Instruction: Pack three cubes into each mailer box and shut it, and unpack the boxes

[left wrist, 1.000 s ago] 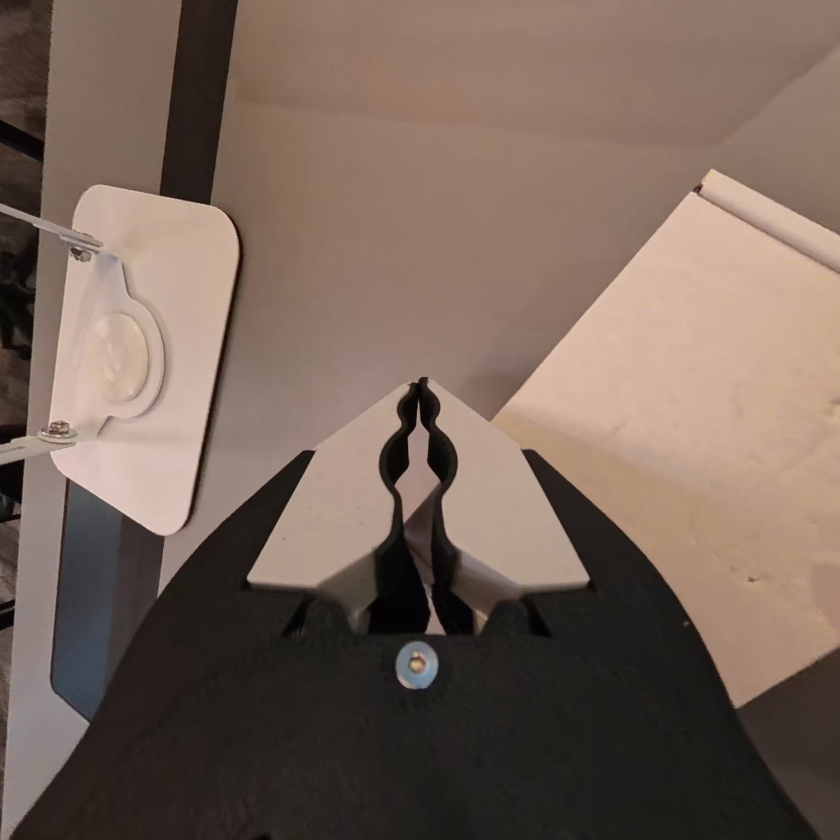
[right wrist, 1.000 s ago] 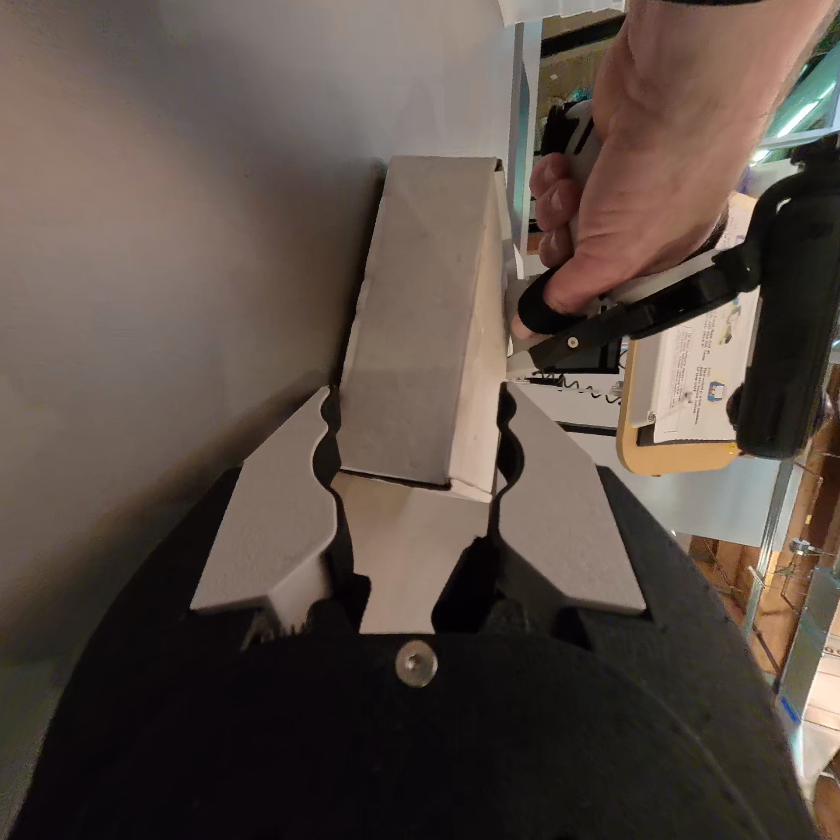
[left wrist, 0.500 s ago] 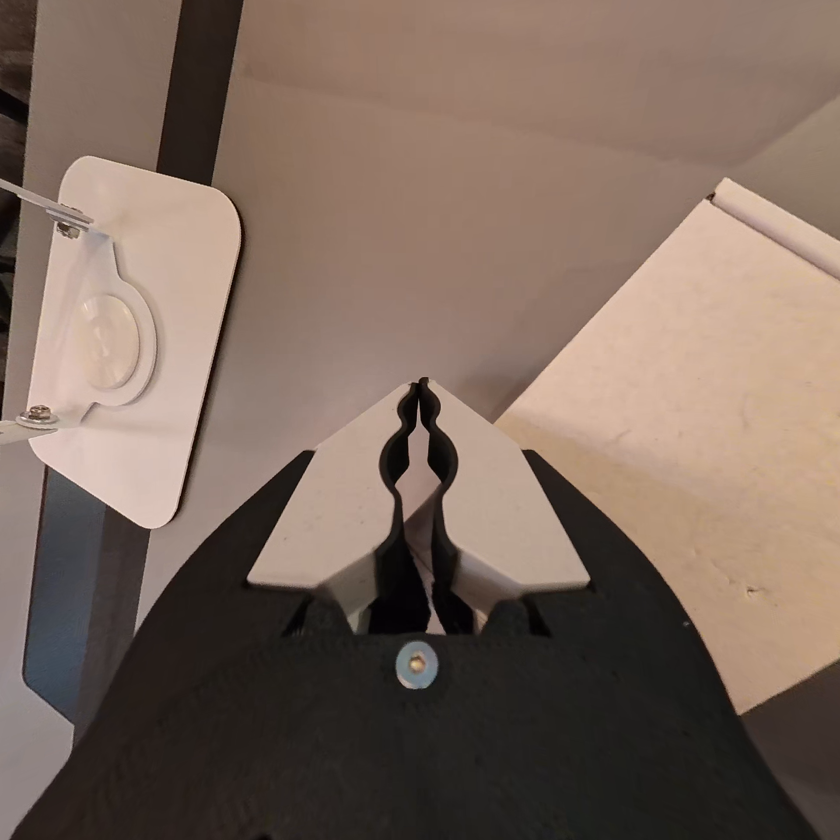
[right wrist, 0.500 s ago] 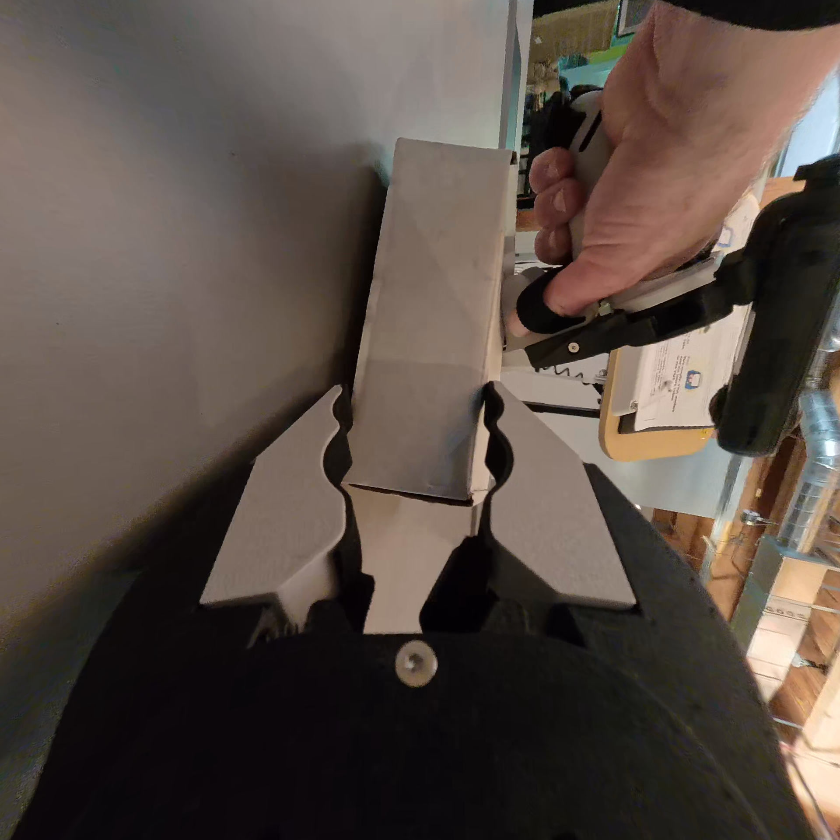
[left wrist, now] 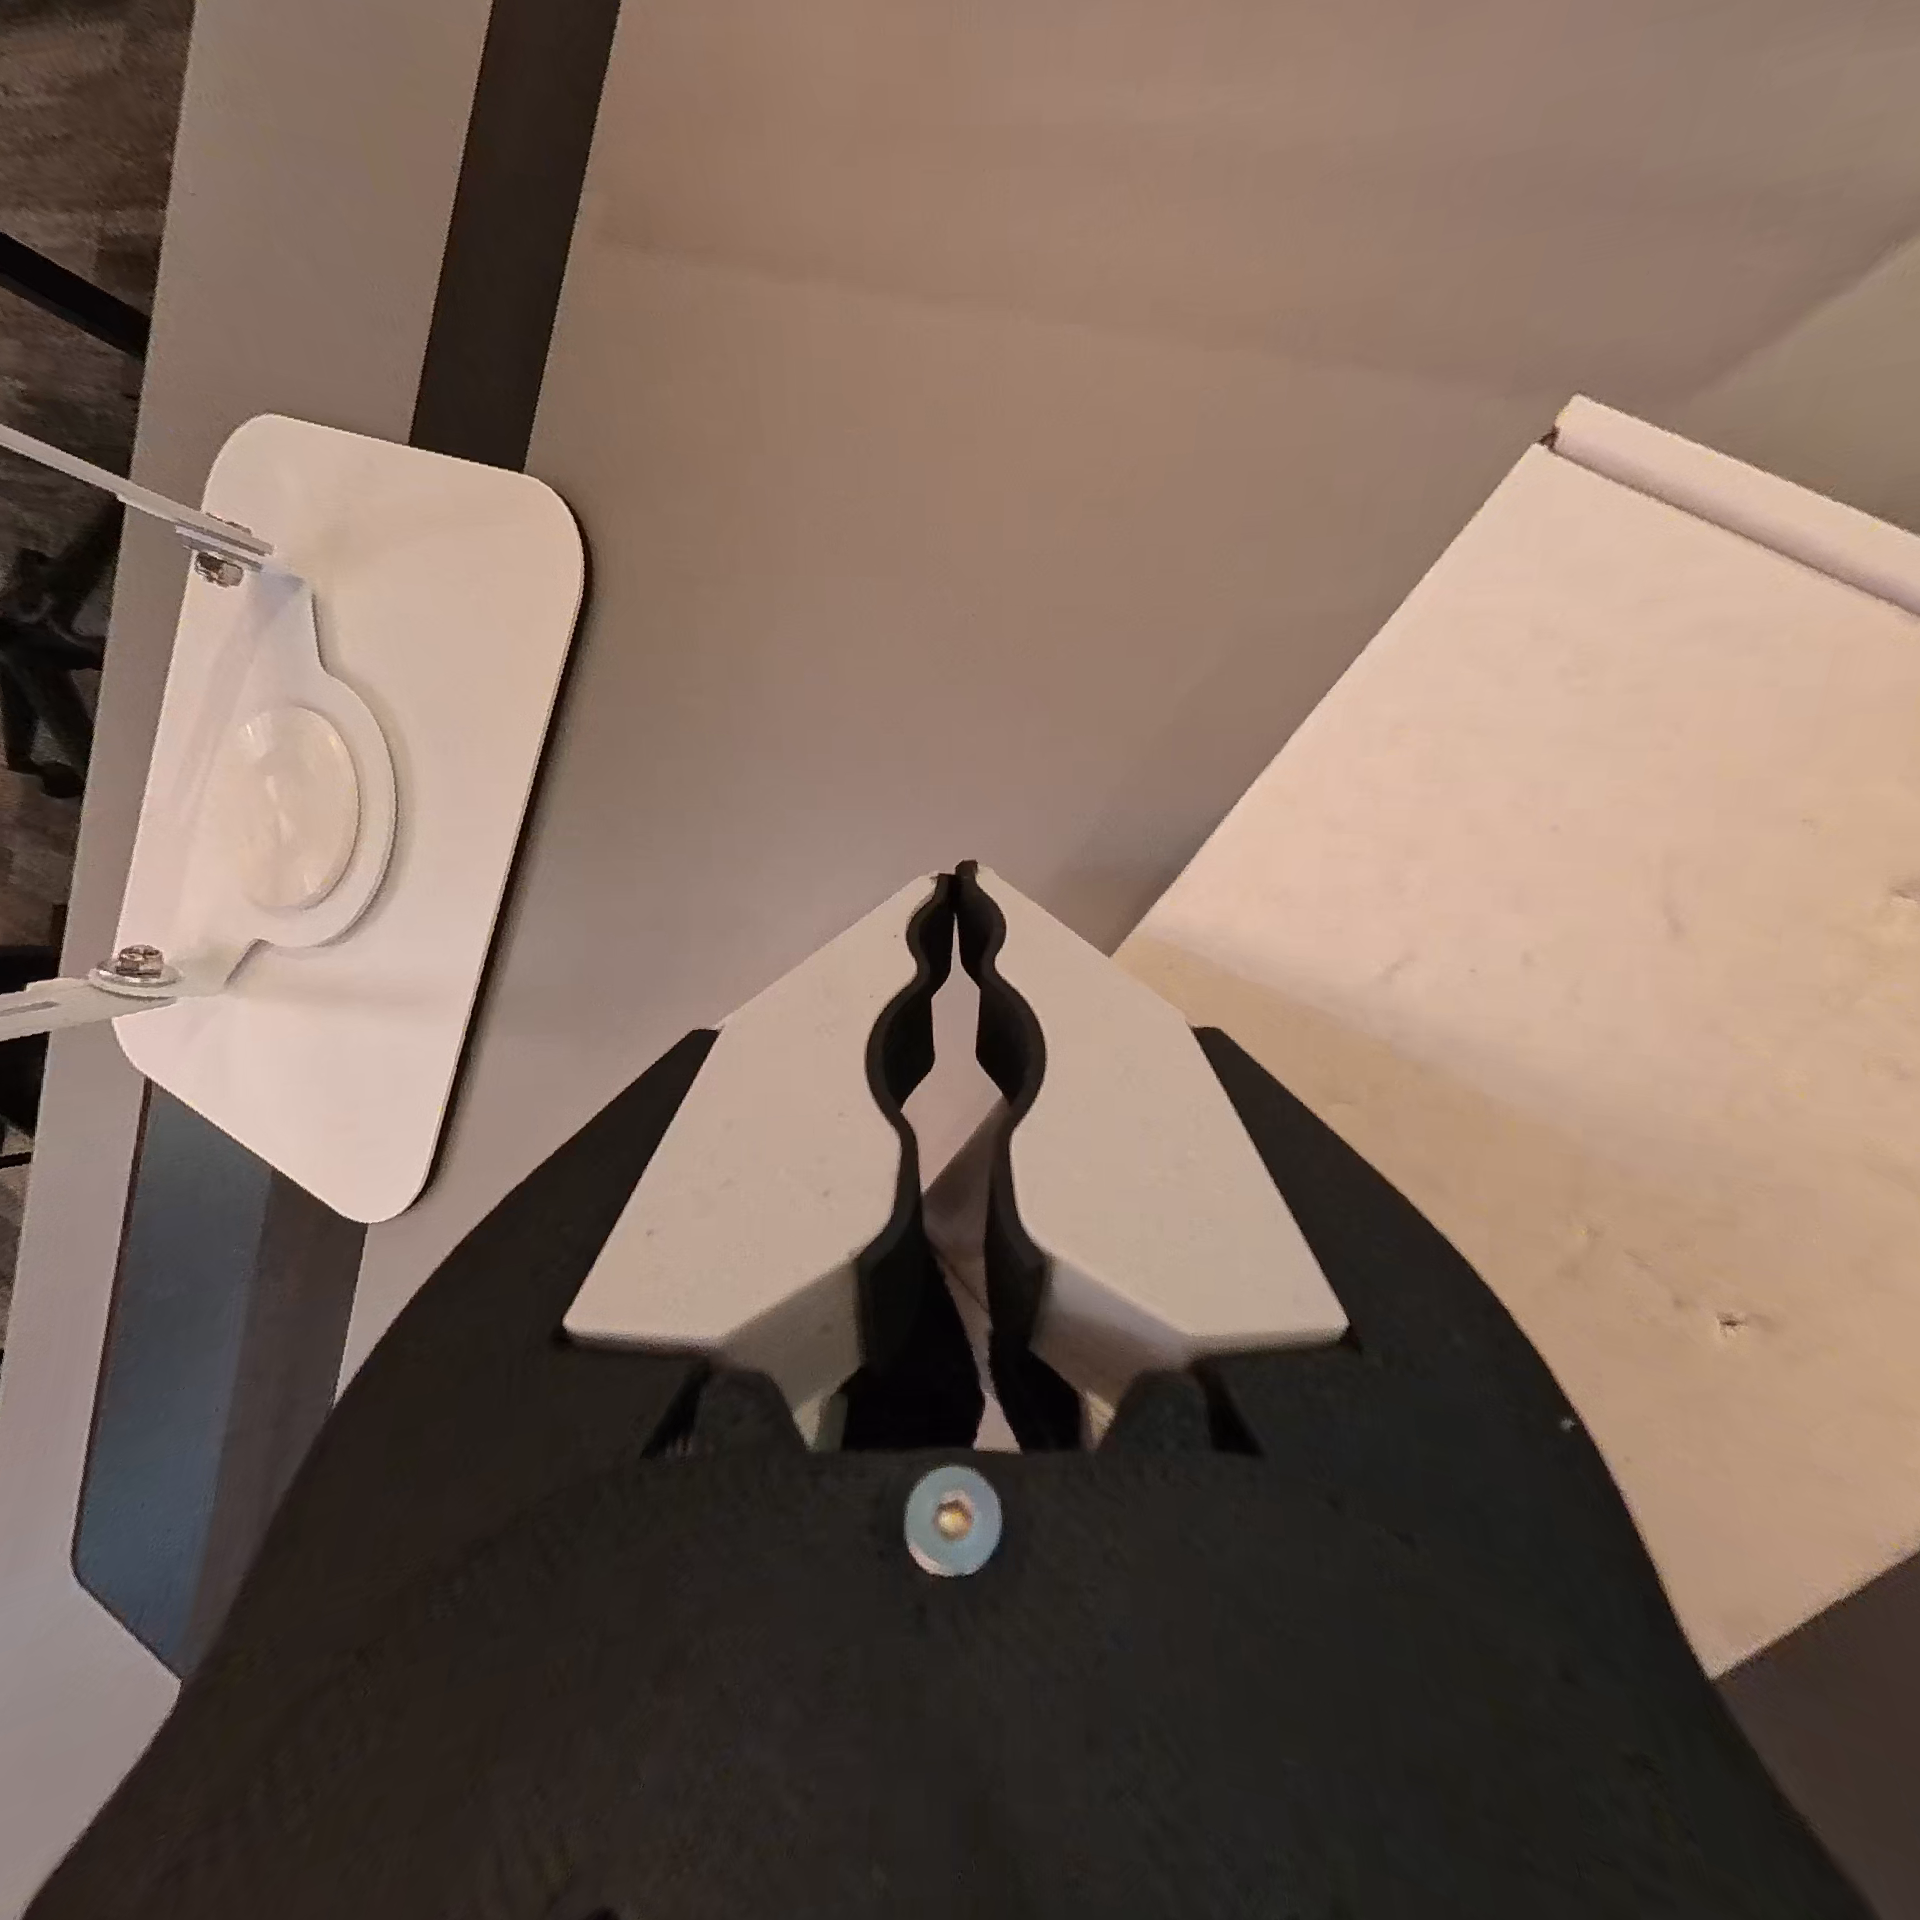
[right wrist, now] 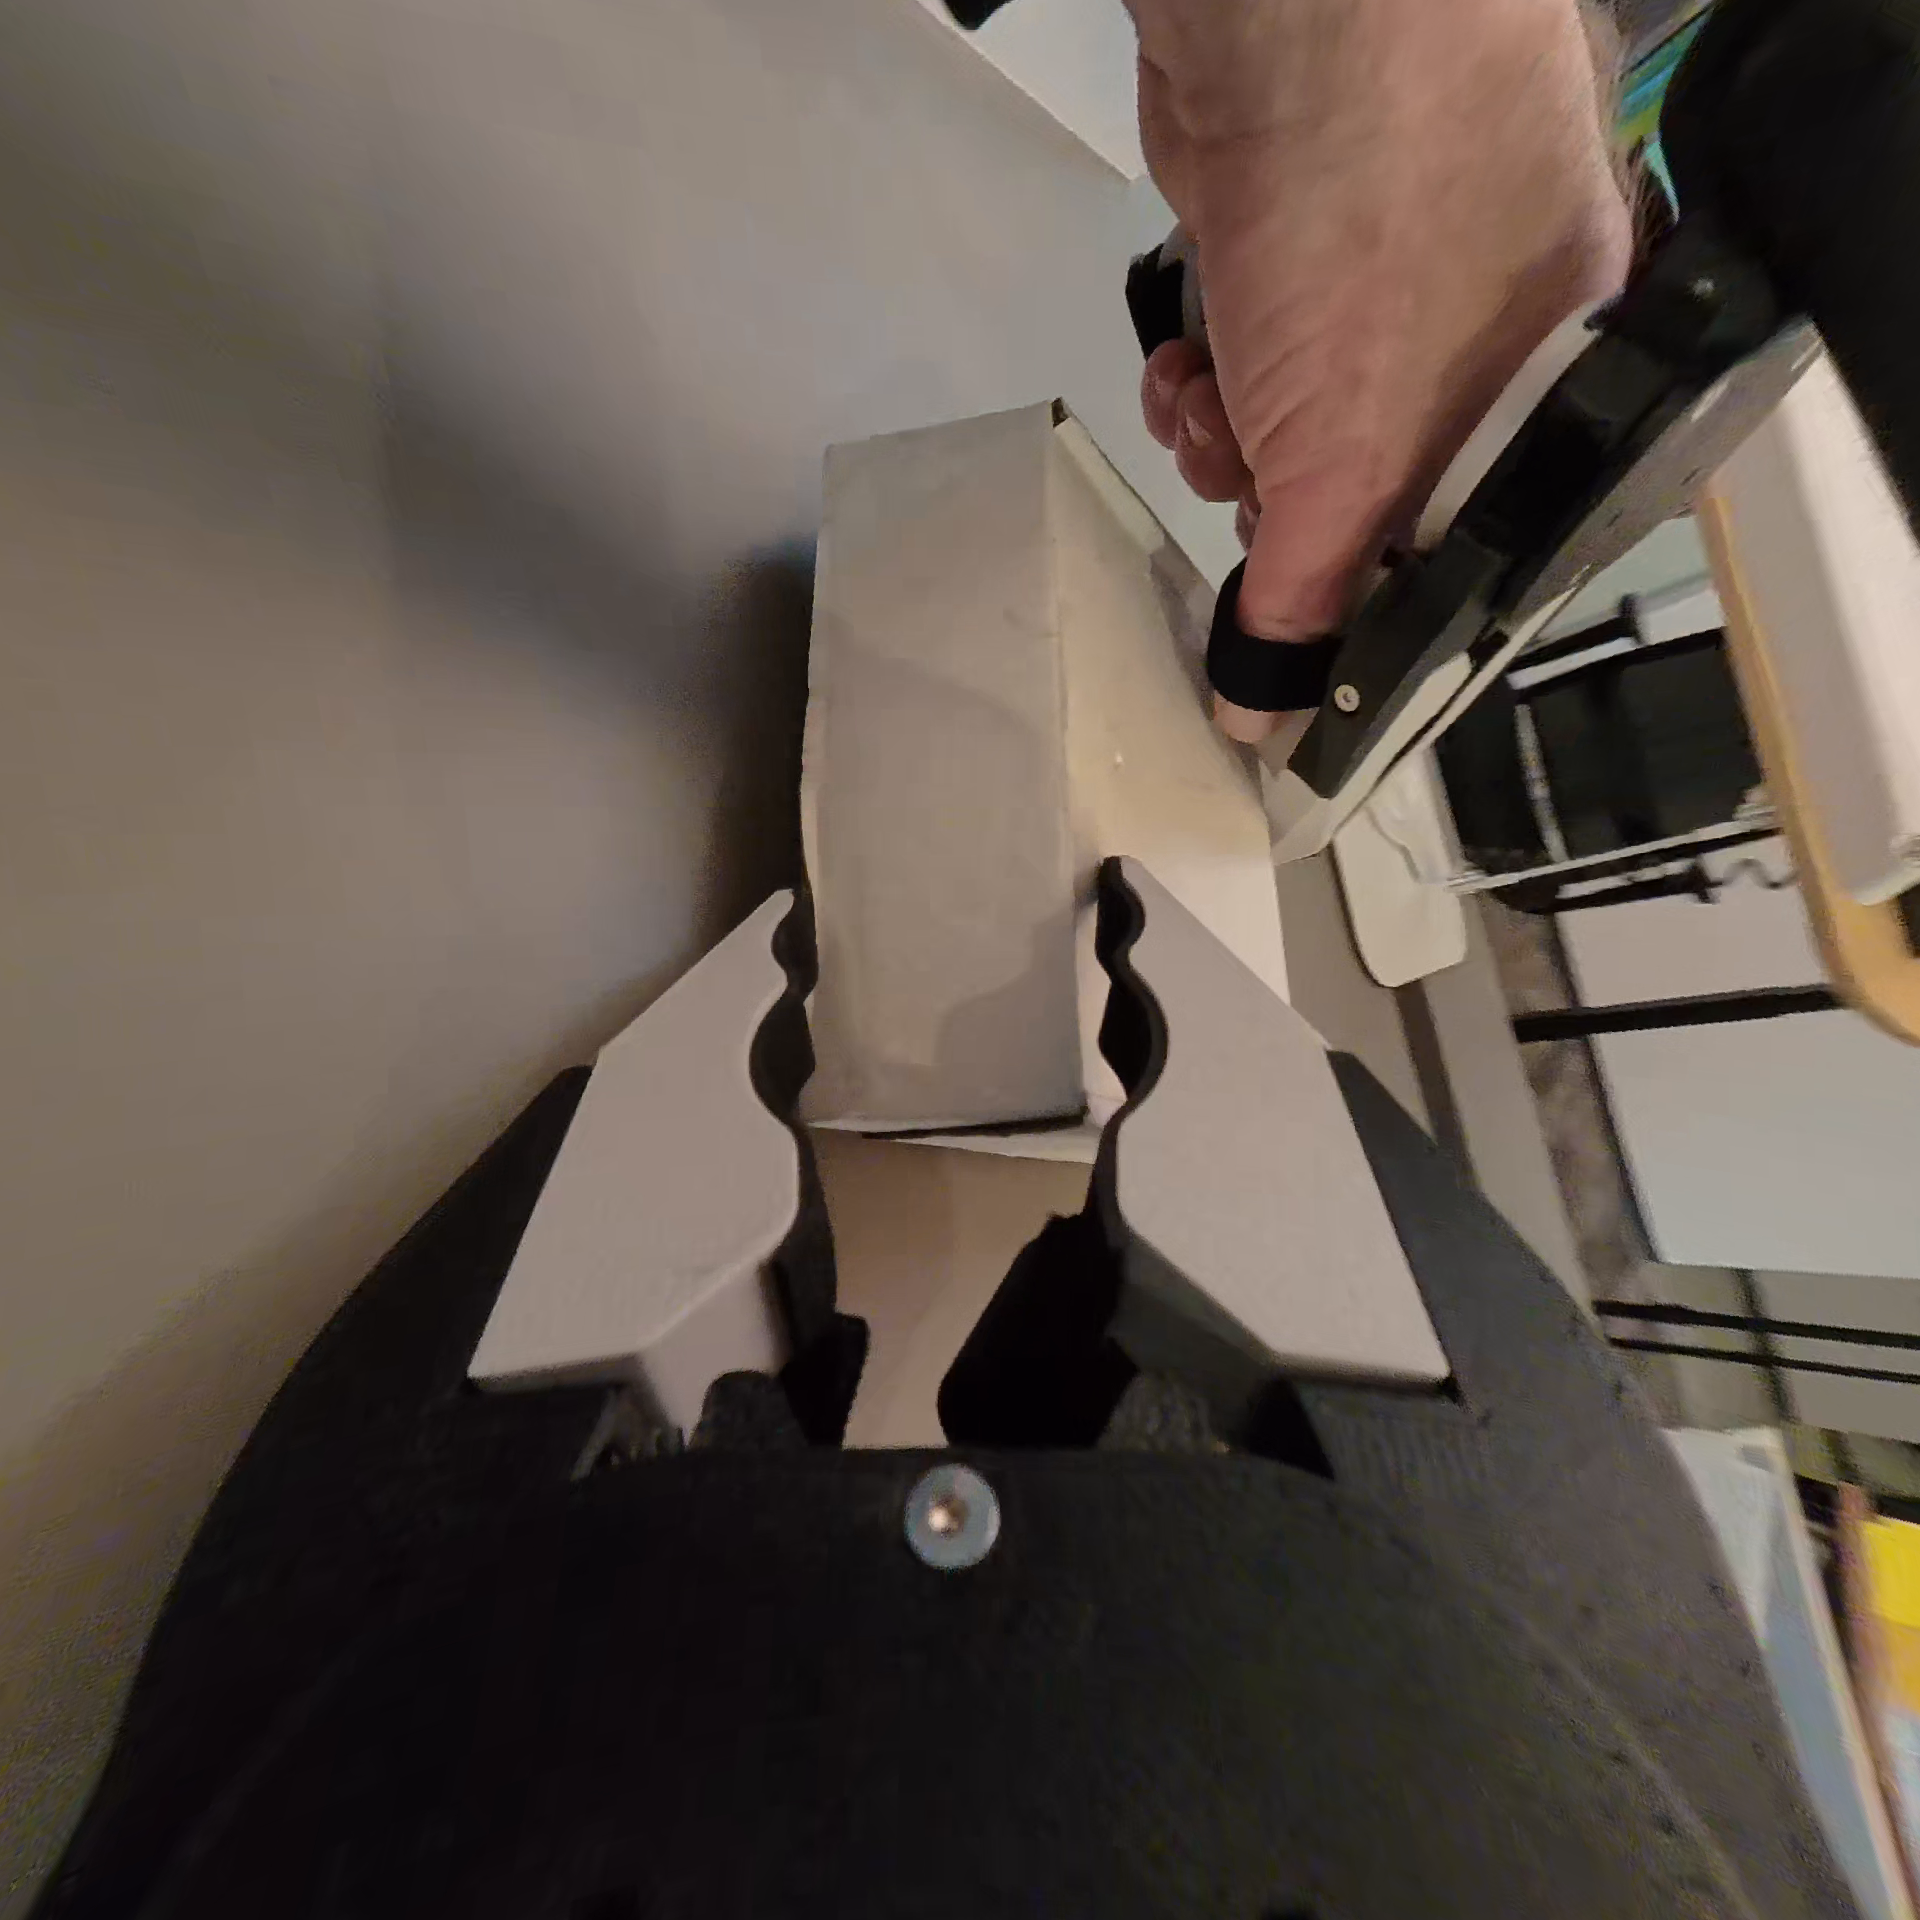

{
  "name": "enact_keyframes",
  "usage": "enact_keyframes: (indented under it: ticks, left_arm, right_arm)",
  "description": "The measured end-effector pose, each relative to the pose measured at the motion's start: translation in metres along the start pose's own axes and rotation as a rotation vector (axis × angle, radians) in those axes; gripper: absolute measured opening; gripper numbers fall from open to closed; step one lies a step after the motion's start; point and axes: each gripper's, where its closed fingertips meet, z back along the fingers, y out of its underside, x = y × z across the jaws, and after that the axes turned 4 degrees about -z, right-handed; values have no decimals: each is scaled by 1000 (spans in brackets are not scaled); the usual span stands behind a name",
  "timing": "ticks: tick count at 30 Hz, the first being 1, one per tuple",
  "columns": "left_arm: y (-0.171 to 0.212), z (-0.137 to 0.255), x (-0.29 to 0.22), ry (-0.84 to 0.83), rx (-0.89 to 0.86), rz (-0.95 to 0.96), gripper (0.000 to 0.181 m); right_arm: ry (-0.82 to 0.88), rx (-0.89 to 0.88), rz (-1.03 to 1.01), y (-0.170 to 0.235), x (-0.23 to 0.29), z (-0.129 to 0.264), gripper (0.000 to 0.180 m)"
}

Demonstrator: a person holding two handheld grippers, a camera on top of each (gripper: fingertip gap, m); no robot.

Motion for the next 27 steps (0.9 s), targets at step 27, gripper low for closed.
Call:
enact_keyframes:
  ticks: [27]
  left_arm:
    - [18, 58, -14, 30, -157, -59, 21]
  right_arm:
    - [-274, 61, -22, 16, -32, 43, 46]
